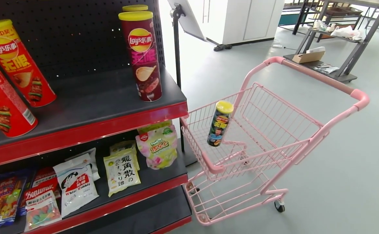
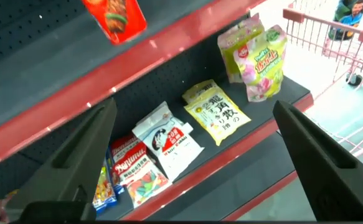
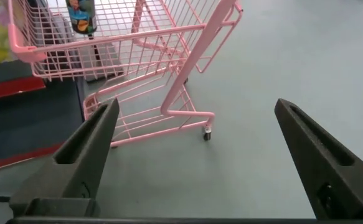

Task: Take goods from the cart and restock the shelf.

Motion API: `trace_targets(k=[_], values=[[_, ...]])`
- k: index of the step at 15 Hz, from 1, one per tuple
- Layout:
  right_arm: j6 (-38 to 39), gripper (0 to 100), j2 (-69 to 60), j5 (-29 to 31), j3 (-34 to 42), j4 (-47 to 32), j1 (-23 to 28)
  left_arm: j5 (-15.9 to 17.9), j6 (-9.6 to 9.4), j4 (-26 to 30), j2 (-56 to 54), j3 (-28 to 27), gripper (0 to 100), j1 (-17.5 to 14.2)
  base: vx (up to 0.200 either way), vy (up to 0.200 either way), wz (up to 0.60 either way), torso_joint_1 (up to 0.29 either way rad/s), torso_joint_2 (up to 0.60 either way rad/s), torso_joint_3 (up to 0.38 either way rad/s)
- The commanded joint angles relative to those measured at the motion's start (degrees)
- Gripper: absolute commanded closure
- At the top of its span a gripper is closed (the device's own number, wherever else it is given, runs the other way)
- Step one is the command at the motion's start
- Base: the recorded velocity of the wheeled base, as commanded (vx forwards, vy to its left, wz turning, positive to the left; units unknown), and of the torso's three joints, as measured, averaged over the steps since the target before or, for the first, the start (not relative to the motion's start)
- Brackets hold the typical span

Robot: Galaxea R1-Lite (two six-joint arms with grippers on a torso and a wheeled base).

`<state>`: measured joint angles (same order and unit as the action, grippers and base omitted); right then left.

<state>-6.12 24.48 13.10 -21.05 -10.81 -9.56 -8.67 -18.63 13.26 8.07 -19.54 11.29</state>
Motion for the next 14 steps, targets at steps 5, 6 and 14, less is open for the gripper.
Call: trace_targets(k=[5,6,14], values=[[-0.6,0,16.6,-3.7,-14.2,2.6,-0.4,0.0,-0.01,0.0,0.5,-0.2,0,0.0,0.0,0.0,0.0,-0.104,0.34,0.241],[1.5,0,25.3,-4.2,-17.8,8.2,-0.8,0.0,-0.01,0.0,0.6,-0.4,0,0.0,0.0,0.0,0.0,-0.022,0.08,0.036],[7.2,0,63.1,-16.3,-22.1,35.2,-10.6,-0.1,9.84,-0.2,6.1,-2.6,0,0.0,0.0,0.0,0.0,0.0,0.0,0.0]])
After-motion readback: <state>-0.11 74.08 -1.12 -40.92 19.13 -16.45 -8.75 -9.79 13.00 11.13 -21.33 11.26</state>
